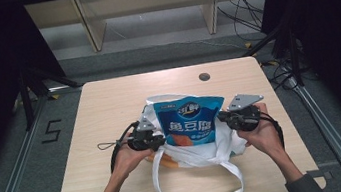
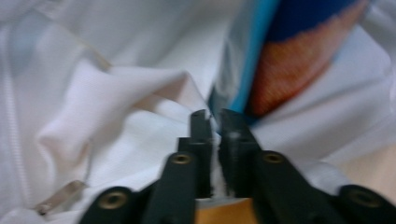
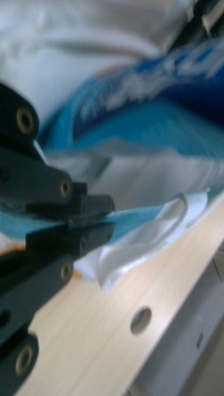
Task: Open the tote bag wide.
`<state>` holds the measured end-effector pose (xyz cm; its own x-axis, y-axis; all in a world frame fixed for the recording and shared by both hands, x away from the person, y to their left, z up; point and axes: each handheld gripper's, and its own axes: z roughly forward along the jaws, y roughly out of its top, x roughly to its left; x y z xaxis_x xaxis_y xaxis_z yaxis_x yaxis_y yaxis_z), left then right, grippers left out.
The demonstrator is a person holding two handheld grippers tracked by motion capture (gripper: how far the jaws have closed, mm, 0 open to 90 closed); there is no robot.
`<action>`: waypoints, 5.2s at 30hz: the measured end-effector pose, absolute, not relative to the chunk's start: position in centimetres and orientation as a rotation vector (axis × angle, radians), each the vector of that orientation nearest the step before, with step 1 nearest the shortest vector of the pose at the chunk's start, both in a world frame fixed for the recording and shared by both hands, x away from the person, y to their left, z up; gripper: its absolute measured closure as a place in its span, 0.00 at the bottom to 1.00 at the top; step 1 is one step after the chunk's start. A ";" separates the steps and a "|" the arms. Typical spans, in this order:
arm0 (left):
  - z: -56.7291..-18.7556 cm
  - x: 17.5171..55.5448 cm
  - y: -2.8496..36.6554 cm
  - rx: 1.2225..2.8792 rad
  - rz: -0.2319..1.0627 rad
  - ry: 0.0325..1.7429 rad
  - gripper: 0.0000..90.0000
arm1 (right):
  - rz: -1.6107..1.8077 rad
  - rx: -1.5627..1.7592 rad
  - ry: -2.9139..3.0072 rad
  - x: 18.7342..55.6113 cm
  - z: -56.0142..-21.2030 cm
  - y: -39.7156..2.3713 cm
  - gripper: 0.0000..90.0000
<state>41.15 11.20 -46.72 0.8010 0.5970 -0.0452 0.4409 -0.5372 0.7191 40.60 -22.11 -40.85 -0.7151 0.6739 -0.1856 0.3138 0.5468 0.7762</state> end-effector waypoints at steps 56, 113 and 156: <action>-47.2 50.1 12.4 2.143 0.491 1.042 0.94 | 1.000 0.700 2.562 33.5 -44.5 -24.1 0.93; -43.7 47.5 11.7 1.994 0.480 0.975 0.90 | 1.143 0.973 2.269 41.0 -43.1 -26.2 0.91; -50.5 43.5 11.2 2.165 0.361 0.918 0.95 | 0.880 0.848 2.473 39.3 -48.9 -22.5 0.96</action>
